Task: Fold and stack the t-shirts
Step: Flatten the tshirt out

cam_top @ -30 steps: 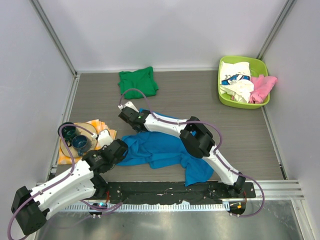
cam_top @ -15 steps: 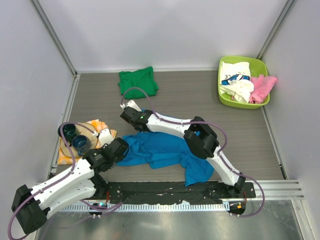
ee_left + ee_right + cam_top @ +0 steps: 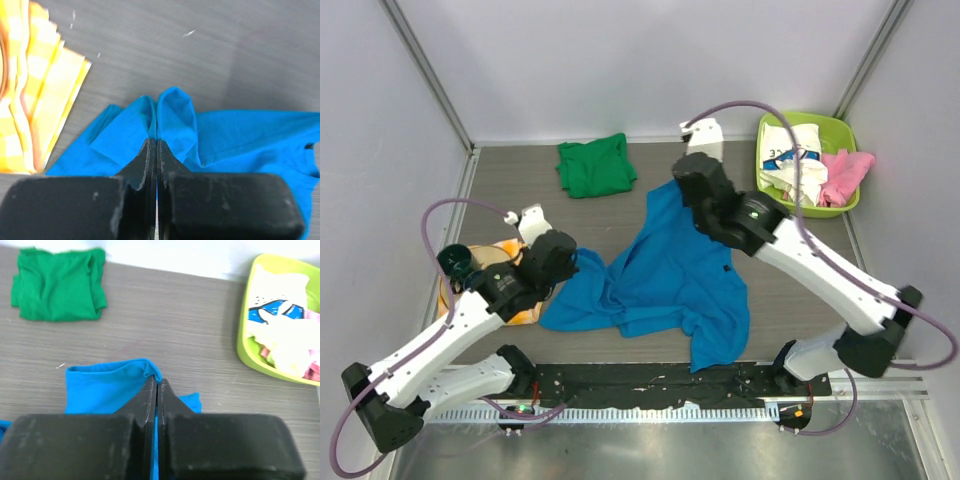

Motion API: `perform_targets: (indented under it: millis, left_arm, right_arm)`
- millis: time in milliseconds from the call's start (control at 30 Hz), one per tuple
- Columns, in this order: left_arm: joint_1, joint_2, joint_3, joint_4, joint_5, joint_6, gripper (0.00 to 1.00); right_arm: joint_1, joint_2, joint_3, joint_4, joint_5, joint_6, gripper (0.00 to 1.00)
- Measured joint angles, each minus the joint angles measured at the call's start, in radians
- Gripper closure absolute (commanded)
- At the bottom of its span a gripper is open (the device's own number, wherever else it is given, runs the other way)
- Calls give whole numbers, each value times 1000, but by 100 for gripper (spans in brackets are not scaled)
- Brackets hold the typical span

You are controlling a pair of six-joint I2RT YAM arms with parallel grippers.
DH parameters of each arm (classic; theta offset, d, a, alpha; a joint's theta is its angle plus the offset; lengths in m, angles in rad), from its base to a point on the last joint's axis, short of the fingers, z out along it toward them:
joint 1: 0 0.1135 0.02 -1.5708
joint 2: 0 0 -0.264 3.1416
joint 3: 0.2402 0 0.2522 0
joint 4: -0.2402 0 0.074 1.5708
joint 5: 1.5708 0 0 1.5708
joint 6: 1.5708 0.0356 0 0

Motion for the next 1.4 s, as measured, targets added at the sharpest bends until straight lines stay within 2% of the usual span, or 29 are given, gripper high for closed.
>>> perform_targets:
  millis: [167, 300, 433, 667, 900, 1067, 1233, 1400]
  left_arm:
    - [9, 7, 274, -68, -9, 87, 100]
    - [11, -23, 492, -93, 10, 171, 100]
    - [11, -128, 641, -94, 74, 256, 100]
    - [11, -264, 902, -77, 257, 369, 100]
    - [11, -302, 981, -44, 451, 425, 100]
    - [11, -282, 1001, -48, 518, 441, 100]
    - [11, -238, 1019, -41, 524, 449, 100]
    - [11, -217, 914, -2, 446, 470, 100]
  right_arm:
    - [8, -237, -10, -46, 64, -2, 99]
    - [8, -407, 24, -71, 39, -14, 99]
    - [8, -558, 125, -77, -64, -20, 99]
    - [-8, -636, 415, -60, -357, -27, 99]
    - [-212, -572, 651, -99, -691, 2, 99]
    - [-344, -525, 774, -118, -839, 44, 99]
    - [-366, -524, 770, -113, -875, 69, 99]
    - [-366, -525, 604, -64, -853, 72, 99]
